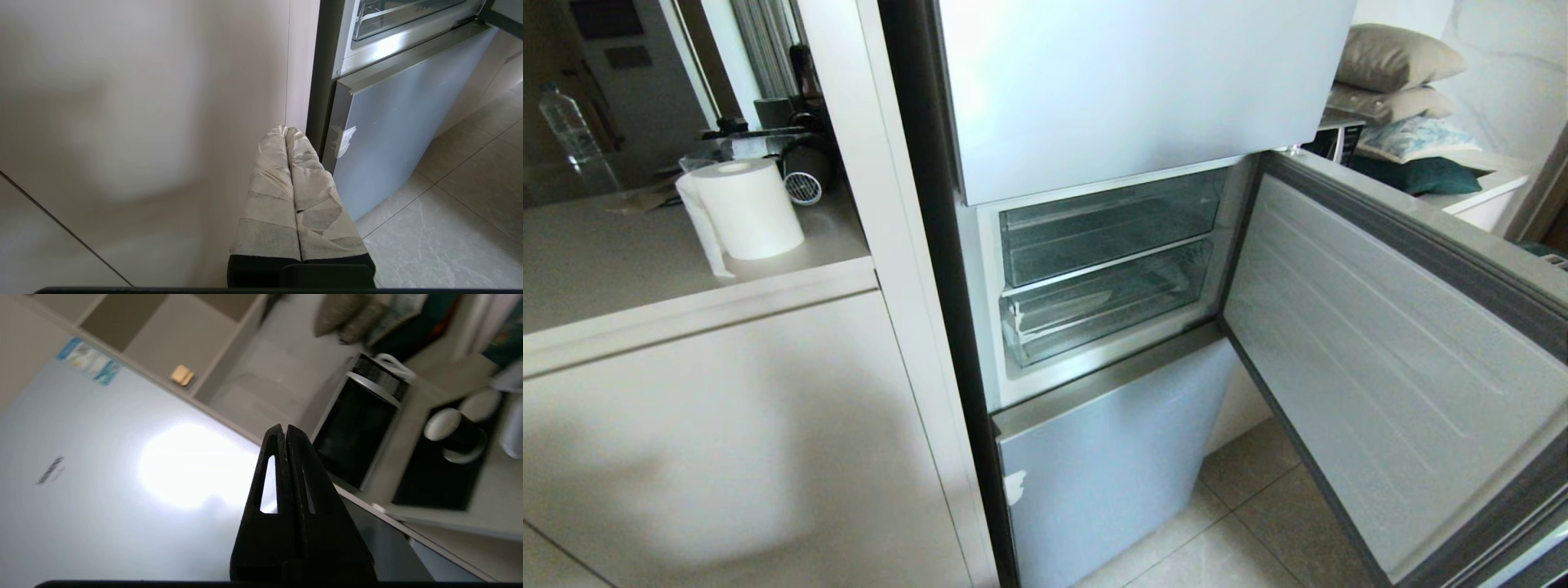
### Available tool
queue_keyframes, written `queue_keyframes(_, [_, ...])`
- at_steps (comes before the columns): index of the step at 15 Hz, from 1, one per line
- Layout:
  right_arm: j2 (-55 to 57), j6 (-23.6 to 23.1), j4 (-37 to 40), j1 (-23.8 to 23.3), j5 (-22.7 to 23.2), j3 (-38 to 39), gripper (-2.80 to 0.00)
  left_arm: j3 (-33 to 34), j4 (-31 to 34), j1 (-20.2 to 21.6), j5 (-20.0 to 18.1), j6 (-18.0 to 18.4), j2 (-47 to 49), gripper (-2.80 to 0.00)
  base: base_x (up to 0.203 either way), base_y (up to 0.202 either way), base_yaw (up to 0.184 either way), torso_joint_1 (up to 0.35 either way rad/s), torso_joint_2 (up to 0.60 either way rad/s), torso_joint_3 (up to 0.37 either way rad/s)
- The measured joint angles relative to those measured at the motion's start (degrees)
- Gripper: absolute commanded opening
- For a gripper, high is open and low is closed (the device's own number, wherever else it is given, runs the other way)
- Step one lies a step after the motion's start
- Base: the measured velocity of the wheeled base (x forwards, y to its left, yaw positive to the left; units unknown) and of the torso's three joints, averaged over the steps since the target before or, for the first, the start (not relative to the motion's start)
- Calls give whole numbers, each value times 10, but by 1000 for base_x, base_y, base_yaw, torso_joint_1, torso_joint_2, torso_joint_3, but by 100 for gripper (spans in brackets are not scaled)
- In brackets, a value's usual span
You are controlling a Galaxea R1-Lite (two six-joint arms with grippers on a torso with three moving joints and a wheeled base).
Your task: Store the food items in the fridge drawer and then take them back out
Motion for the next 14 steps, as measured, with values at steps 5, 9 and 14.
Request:
queue_keyframes(5, [-16, -276, 181, 201, -200, 152, -280, 0, 0, 0, 0, 0, 0, -280, 0, 0, 0, 0, 0, 0])
queue_keyframes(9, [-36, -417, 266, 523, -422, 228, -280, 0, 0, 0, 0, 0, 0, -280, 0, 0, 0, 0, 0, 0])
queue_keyframes(14, [-22, -501, 290, 853, -610, 255, -280, 0, 0, 0, 0, 0, 0, -280, 0, 0, 0, 0, 0, 0])
